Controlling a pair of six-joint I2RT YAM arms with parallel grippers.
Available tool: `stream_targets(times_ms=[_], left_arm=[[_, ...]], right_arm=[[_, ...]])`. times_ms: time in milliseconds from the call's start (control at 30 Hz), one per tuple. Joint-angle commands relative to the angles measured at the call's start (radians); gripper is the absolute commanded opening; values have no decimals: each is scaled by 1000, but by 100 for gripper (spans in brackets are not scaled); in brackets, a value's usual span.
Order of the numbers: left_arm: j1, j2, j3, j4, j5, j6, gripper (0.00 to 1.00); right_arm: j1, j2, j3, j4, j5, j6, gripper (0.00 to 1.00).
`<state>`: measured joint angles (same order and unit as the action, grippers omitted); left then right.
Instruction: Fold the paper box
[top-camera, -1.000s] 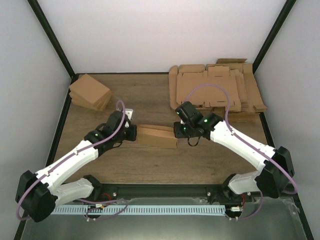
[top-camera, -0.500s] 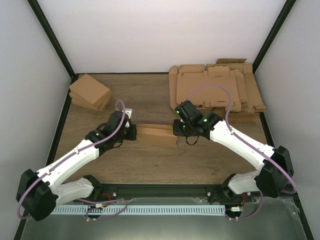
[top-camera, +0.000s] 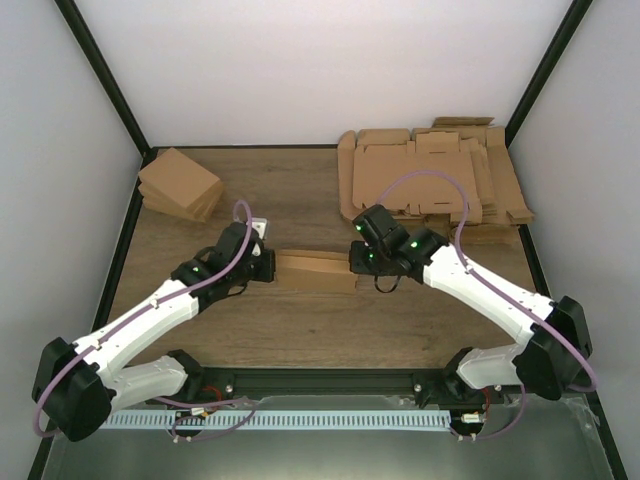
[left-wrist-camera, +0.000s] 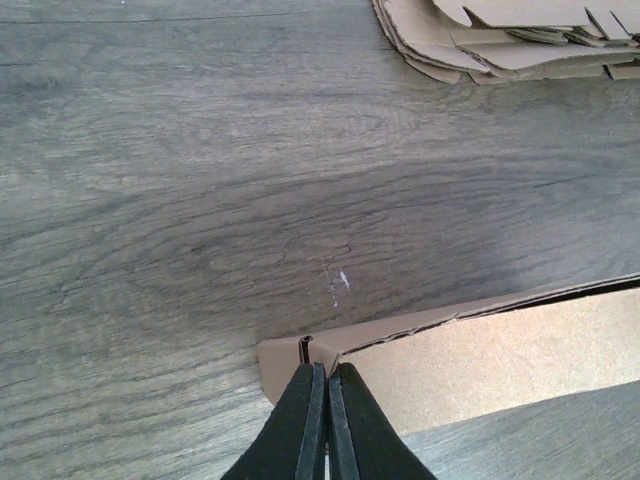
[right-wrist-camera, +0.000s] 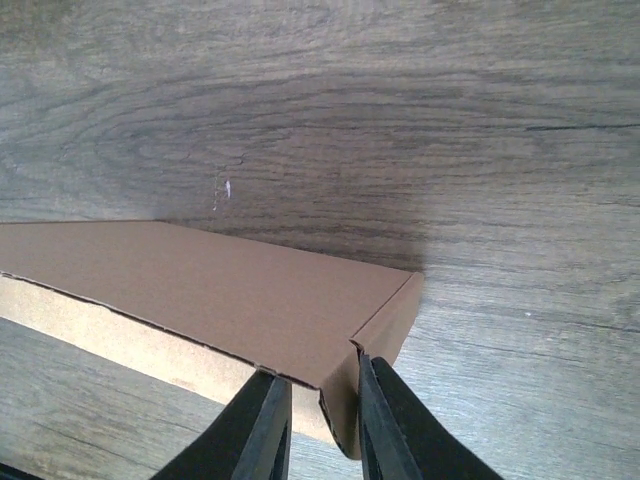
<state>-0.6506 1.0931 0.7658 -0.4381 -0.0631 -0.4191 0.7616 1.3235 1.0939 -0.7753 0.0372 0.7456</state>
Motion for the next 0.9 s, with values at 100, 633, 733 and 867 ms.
stream_targets(times_ms=[100, 633, 733, 867], left_arm=[[-14, 14, 31, 21, 10, 3, 4], [-27, 21, 46, 4, -8, 4, 4], [-30, 24, 48, 2, -10, 4, 4], [-38, 30, 53, 0, -13, 2, 4]], right_arm=[[2, -42, 16, -40, 85, -22, 26], [2, -67, 23, -49, 47, -80, 4], [2, -63, 24, -45, 32, -79, 2], [3, -59, 24, -34, 8, -67, 1]])
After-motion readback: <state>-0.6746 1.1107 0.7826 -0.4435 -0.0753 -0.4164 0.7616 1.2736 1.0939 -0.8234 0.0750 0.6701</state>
